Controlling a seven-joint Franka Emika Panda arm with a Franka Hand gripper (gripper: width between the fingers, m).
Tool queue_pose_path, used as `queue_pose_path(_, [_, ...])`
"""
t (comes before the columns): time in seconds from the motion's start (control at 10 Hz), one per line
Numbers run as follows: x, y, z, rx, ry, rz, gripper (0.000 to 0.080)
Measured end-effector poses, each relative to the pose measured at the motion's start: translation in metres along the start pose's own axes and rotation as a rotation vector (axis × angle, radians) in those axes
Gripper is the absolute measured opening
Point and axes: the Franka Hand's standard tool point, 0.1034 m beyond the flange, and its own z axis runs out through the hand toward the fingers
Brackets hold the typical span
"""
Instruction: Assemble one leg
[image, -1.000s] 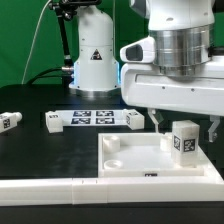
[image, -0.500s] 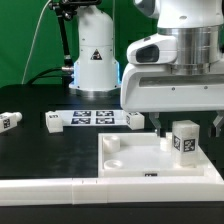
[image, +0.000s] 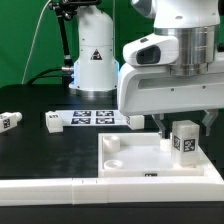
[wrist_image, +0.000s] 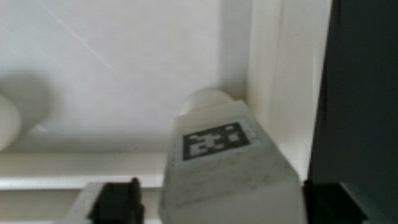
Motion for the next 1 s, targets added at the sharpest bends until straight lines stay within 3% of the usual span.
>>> queue_pose_path(0.1, [0.0000, 0.0000, 0.0000, 0.000, 0.000, 0.000, 0.0383])
queue_pose_path(0.2, [0.0000, -0.0002, 0.0000, 0.001, 0.000, 0.014, 0.0289])
queue_pose_path(0.5, [0.0002, -0.0010, 0.0004, 0.005, 0.005, 0.093, 0.0289])
queue_pose_path(0.7, [0.0004, -0.0016, 0.0009, 0.012, 0.023, 0.423, 0.0289])
queue_pose_path(0.9, [0.0015, 0.0004, 0.0012, 0.053, 0.076, 0.766, 0.0291])
queue_pose_path(1.0, [0.0012, 0.0010, 0.0010, 0.063, 0.073, 0.815, 0.0291])
